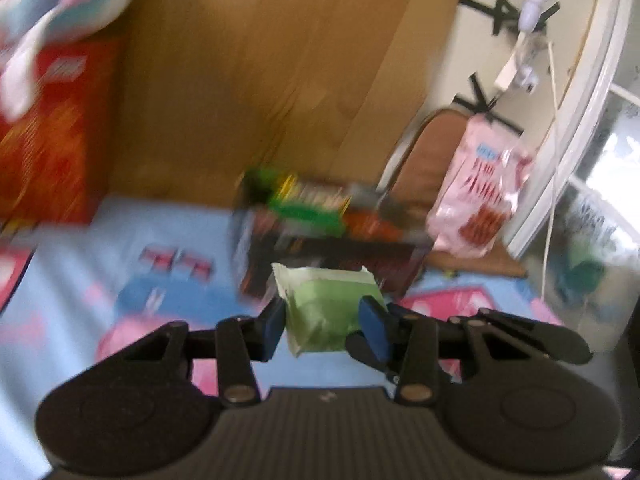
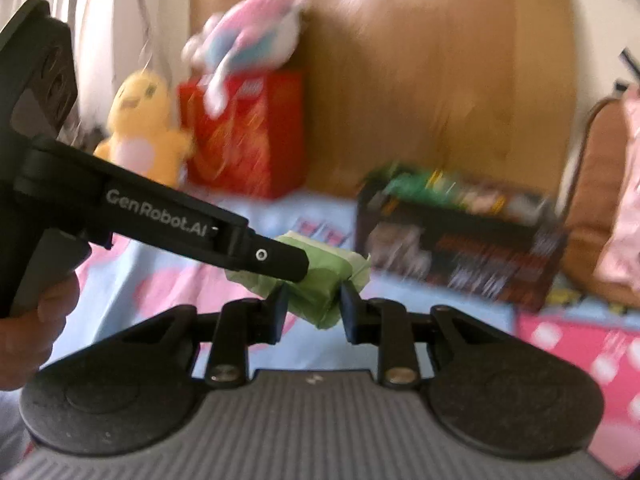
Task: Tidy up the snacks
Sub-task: 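Lower the wafer pack into the black box and open the right gripper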
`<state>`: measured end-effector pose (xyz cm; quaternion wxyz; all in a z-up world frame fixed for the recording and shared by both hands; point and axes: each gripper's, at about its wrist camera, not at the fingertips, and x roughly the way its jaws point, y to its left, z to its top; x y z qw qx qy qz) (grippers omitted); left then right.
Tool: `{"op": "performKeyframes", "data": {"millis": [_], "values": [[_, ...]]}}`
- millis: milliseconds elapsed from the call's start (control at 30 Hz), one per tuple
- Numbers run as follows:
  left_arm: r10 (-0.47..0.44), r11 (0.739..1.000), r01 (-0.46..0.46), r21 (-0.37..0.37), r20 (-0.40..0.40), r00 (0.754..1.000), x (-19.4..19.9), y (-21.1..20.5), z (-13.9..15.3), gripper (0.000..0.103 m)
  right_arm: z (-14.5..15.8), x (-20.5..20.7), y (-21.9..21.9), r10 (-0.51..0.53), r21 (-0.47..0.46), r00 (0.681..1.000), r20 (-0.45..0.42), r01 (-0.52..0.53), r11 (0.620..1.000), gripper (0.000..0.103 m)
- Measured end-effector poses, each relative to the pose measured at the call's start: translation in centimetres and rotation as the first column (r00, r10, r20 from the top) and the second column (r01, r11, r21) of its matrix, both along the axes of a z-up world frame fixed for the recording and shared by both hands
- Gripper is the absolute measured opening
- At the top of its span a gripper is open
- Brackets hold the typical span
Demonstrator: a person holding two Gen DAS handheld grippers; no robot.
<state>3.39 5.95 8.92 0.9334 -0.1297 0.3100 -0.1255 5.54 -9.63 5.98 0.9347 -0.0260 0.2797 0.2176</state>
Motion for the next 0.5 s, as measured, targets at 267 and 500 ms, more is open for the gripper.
{"op": "performKeyframes", "data": {"millis": [267,500], "values": [[-0.02,0.998,0.019,0.057,0.025,0.999,10.5,-3.9,0.5,0.04,0.8,8.6,-3.7,-0.113,-0.04,0.993,0.048,0.114,0.993,0.029],[0.017,0.995,-0.019,0.103,0.014,1.0,12.6,-5.4,-1.7,0.044,-2.1,10.9,-6.4,-0.287,-0.087,0.957,0.051,0.291,0.953,0.039]]}}
